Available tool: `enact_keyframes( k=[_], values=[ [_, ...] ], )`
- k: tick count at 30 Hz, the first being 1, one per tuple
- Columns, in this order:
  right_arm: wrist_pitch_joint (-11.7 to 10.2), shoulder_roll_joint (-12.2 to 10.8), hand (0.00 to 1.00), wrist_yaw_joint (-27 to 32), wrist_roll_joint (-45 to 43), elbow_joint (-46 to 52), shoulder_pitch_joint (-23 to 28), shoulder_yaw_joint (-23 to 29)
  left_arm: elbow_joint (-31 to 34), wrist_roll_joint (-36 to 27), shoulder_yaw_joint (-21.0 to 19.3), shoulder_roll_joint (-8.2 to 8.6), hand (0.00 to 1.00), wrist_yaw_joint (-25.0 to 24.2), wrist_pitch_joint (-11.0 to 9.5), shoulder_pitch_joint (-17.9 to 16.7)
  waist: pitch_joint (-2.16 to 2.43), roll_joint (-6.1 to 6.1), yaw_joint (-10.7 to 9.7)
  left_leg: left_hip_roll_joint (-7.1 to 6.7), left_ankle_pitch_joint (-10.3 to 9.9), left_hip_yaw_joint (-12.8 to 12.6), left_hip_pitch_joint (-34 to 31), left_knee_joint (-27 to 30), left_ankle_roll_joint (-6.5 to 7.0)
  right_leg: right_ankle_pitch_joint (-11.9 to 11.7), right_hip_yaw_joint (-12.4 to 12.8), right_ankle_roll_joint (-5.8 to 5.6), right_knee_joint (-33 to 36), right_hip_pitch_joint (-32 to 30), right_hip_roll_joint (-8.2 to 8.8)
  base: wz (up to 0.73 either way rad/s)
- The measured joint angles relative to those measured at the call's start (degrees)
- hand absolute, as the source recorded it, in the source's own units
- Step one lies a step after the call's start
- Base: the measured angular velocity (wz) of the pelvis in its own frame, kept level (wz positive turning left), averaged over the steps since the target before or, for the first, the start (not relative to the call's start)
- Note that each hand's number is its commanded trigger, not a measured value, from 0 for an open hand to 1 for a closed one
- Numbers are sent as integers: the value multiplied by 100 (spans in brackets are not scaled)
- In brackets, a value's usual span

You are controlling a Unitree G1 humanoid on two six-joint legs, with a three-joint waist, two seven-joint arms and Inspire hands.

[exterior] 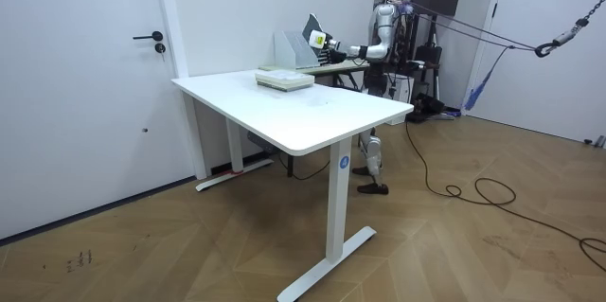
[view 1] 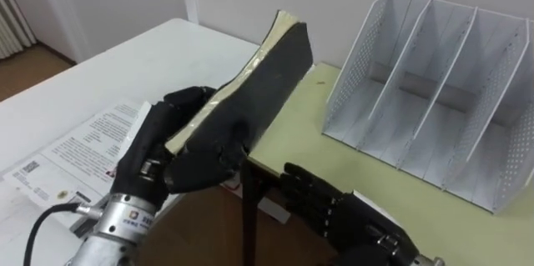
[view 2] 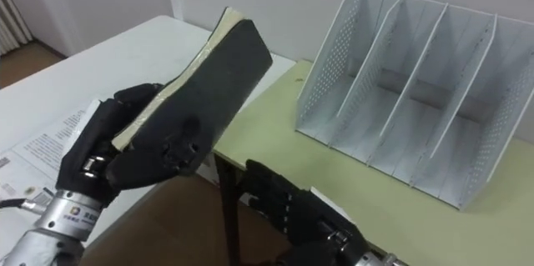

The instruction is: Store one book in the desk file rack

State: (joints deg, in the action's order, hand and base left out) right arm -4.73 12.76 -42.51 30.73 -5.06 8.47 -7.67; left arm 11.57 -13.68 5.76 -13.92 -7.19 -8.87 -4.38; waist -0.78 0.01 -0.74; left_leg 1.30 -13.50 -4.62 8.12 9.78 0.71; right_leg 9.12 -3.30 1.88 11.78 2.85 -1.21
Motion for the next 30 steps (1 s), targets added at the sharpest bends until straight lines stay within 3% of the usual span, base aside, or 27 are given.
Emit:
enact_keyframes(
  k=[3,9,13,20,25,27,30],
  values=[
    [69,-39,0,-99,493,195,-5,-11,-1,-330,27,-1,100,-259,16,-1,11,-25,-19,2,0,-22,-74,12,-1,0,4,1,7,-82,1,-2],
    [344,115,0,-144,1610,356,-5,-94,-76,-1611,16,-43,100,-675,94,2,18,-46,-27,25,0,-39,-46,6,0,-3,79,-3,4,-74,3,-6],
    [497,89,0,-141,1639,468,-5,-52,-395,-2433,-4,-53,100,-959,147,4,13,-38,-73,15,0,-54,-51,6,0,-3,87,-4,4,-92,0,-4],
    [859,116,0,-136,1982,761,-5,28,-622,-3553,-16,-83,100,-1384,434,14,0,13,-125,8,-2,-52,-156,36,3,-2,83,-7,106,-220,7,0],
    [989,203,0,-136,2409,894,-54,115,-671,-4247,-6,-85,100,-1639,487,16,5,78,-194,3,-4,-98,-214,72,4,0,141,-4,217,-335,0,-6],
    [991,195,0,-125,2697,902,-149,217,-724,-4486,26,-123,100,-1801,613,19,8,103,-241,3,-4,-150,-246,102,4,6,158,0,287,-390,2,-11],
    [991,204,0,-121,2723,903,-217,307,-737,-4578,89,-112,100,-1955,678,39,9,104,-282,5,-4,-154,-235,112,4,6,182,0,301,-397,4,-1]
  ],
)
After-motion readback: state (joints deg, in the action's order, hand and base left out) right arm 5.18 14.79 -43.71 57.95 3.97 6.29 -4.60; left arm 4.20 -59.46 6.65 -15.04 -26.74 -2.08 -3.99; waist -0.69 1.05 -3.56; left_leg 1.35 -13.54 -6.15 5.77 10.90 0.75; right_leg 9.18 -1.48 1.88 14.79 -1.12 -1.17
